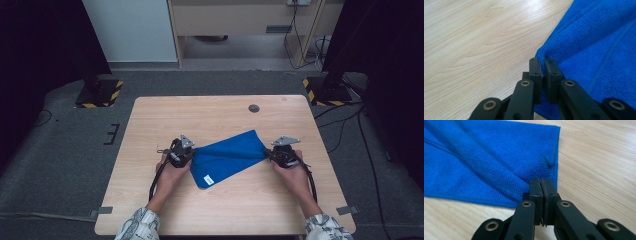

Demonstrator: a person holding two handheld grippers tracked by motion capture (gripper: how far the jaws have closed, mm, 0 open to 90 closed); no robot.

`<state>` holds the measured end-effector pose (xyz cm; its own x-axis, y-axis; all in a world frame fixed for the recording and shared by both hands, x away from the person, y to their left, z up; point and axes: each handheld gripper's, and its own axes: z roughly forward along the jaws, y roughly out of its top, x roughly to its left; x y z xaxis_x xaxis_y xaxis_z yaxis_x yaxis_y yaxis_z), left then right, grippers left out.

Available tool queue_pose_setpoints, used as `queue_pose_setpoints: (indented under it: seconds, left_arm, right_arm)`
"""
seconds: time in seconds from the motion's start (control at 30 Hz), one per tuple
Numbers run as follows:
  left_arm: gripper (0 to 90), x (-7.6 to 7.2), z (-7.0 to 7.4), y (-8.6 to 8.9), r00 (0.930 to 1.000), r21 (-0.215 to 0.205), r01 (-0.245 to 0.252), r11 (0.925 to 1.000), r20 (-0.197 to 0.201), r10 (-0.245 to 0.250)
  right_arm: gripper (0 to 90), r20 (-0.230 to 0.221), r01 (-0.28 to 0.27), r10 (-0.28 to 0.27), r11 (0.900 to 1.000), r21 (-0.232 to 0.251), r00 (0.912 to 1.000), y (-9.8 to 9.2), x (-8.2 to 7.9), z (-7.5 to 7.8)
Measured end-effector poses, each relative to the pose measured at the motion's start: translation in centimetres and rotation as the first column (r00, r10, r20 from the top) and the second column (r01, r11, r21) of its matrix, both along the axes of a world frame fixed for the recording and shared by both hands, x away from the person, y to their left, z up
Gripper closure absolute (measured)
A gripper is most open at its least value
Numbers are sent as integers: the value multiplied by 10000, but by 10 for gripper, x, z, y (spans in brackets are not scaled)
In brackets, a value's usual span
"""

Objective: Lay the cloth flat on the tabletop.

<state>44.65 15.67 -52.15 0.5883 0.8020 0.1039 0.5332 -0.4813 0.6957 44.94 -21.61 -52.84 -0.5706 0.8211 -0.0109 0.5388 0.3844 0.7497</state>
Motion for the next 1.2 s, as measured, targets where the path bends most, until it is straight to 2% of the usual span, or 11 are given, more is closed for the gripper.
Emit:
queue_pose_setpoints:
  seconds: [0.13, 0.27, 0.4, 0.53, 0.63, 0.67, 0.73, 0.77, 0.97, 1.07, 1.2]
  left_arm:
    - [850, 4, -2, 2, 10000, -180, 31, 9998, -83, -33]
    - [854, 3, -3, 3, 9998, -266, 177, 9995, -129, -180]
    - [856, 3, -3, 4, 9987, -358, 448, 9984, -218, -456]
    - [846, 4, -3, 5, 9980, -499, 593, 9970, -173, -602]
    - [767, 4, -1, 7, 9987, -698, 501, 9963, 58, -498]
    - [691, 3, 1, 8, 9988, -788, 442, 9959, 223, -425]
    - [659, 0, 8, 11, 9978, -1039, 398, 9938, 577, -339]
    - [590, -5, 15, 13, 9960, -1152, 178, 9932, 885, -76]
    - [564, -23, 24, 16, 9917, -1254, 253, 9918, 1283, -90]
    - [597, -35, 22, 15, 9933, -1308, 421, 9905, 1125, -273]
    - [598, -48, 17, 6, 9933, -719, 647, 9953, 1004, -573]
  right_arm:
    - [888, -152, -80, 77, 9997, -212, 9999, 4, 4, -3]
    - [891, -335, -314, 299, 9985, -450, 9990, 5, 0, 0]
    - [892, -550, -663, 632, 9962, -572, 9965, 5, -12, 2]
    - [891, -754, -856, 828, 9958, -340, 9937, 2, -33, 3]
    - [890, -733, -990, 974, 9949, -183, 9925, 0, -46, 3]
    - [890, -685, -1003, 997, 9949, -51, 9927, -1, -47, 4]
    - [889, -668, -937, 941, 9956, 94, 9933, -1, -48, 6]
    - [889, -525, -949, 961, 9951, 263, 9940, -1, -48, 10]
    - [889, -356, -962, 977, 9945, 413, 9946, 0, -48, 14]
    - [888, -324, -1012, 1025, 9941, 394, 9942, 0, -47, 15]
    - [888, -270, -947, 960, 9945, 454, 9950, -3, -46, 15]
